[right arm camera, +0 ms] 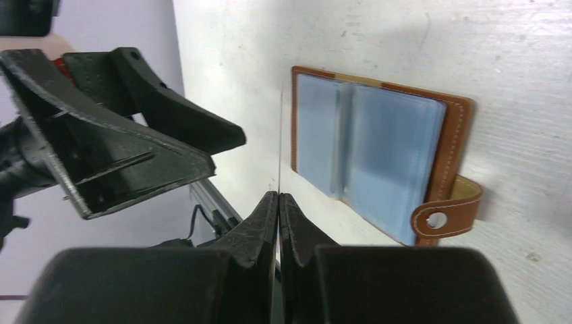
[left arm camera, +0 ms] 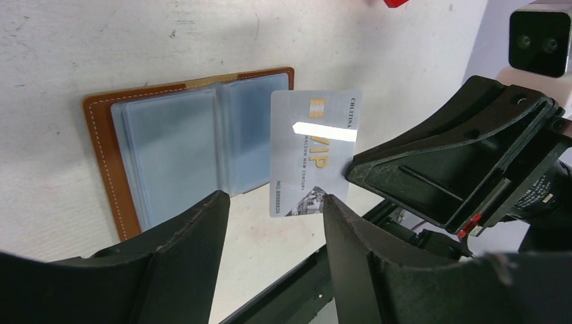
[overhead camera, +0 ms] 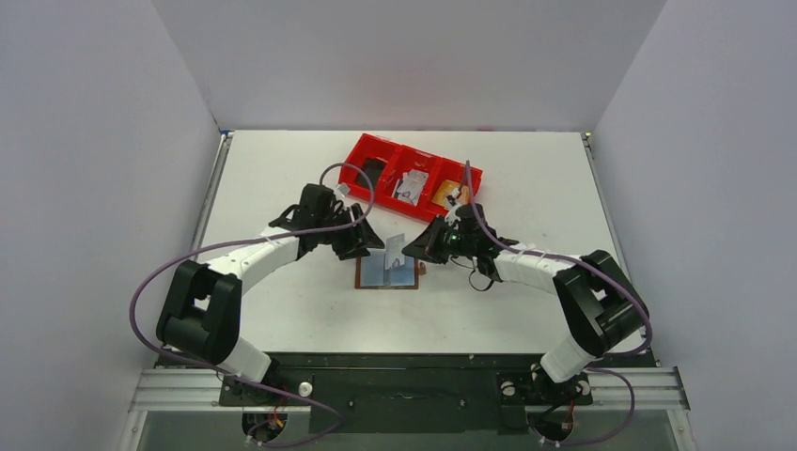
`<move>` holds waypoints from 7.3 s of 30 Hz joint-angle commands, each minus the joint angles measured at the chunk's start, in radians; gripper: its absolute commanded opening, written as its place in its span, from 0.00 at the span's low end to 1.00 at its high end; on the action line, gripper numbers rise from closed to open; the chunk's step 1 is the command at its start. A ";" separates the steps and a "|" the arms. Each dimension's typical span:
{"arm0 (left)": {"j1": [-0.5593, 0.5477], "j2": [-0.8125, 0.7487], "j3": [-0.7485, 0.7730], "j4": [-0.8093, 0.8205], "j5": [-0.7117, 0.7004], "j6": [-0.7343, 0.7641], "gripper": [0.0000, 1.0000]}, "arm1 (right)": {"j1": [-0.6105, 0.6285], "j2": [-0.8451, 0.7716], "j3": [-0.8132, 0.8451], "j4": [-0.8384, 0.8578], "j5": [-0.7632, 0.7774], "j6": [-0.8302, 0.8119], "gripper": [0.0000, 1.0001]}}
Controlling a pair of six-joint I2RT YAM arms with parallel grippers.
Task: Take the credit cards out of the card holder
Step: Place the credit card in the storage box, then remove the credit card from the card holder.
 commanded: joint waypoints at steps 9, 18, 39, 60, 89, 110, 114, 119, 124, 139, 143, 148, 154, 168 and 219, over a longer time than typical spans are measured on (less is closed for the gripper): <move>0.046 -0.041 -0.094 0.363 0.234 -0.175 0.51 | -0.026 -0.072 0.022 0.210 -0.108 0.158 0.00; 0.055 -0.034 -0.139 0.507 0.293 -0.264 0.43 | -0.026 -0.075 0.016 0.263 -0.134 0.206 0.00; 0.056 -0.069 -0.126 0.469 0.271 -0.240 0.00 | -0.020 -0.219 0.096 -0.224 0.118 -0.079 0.64; 0.027 0.222 0.426 0.081 0.017 0.139 0.00 | -0.024 -0.438 0.104 -0.538 0.448 -0.220 0.66; -0.031 0.849 1.122 -0.072 -0.114 0.354 0.00 | -0.028 -0.573 0.103 -0.669 0.503 -0.260 0.66; -0.039 0.806 1.231 -0.187 -0.177 0.403 0.39 | -0.027 -0.539 0.104 -0.655 0.494 -0.265 0.66; -0.039 0.750 1.220 -0.198 -0.187 0.407 0.39 | -0.026 -0.534 0.104 -0.650 0.495 -0.266 0.66; -0.039 0.667 1.182 -0.218 -0.209 0.397 0.40 | -0.025 -0.504 0.101 -0.639 0.488 -0.268 0.66; -0.041 0.506 1.012 -0.203 -0.260 0.363 0.40 | -0.003 -0.469 0.108 -0.614 0.491 -0.266 0.66; -0.031 -0.019 0.349 -0.178 -0.375 0.287 0.40 | 0.198 -0.224 0.203 -0.535 0.568 -0.222 0.65; -0.013 -0.085 0.259 -0.211 -0.369 0.276 0.40 | 0.240 -0.143 0.245 -0.519 0.569 -0.210 0.65; 0.013 -0.159 0.133 -0.231 -0.369 0.263 0.40 | 0.283 -0.051 0.294 -0.526 0.568 -0.206 0.64; 0.042 -0.214 0.032 -0.226 -0.342 0.255 0.40 | 0.331 0.049 0.363 -0.533 0.567 -0.199 0.60; 0.105 -0.264 -0.039 -0.232 -0.313 0.234 0.40 | 0.374 0.254 0.530 -0.593 0.583 -0.206 0.52; 0.110 -0.192 -0.079 -0.165 -0.239 0.182 0.40 | 0.392 0.433 0.530 -0.686 0.603 -0.361 0.00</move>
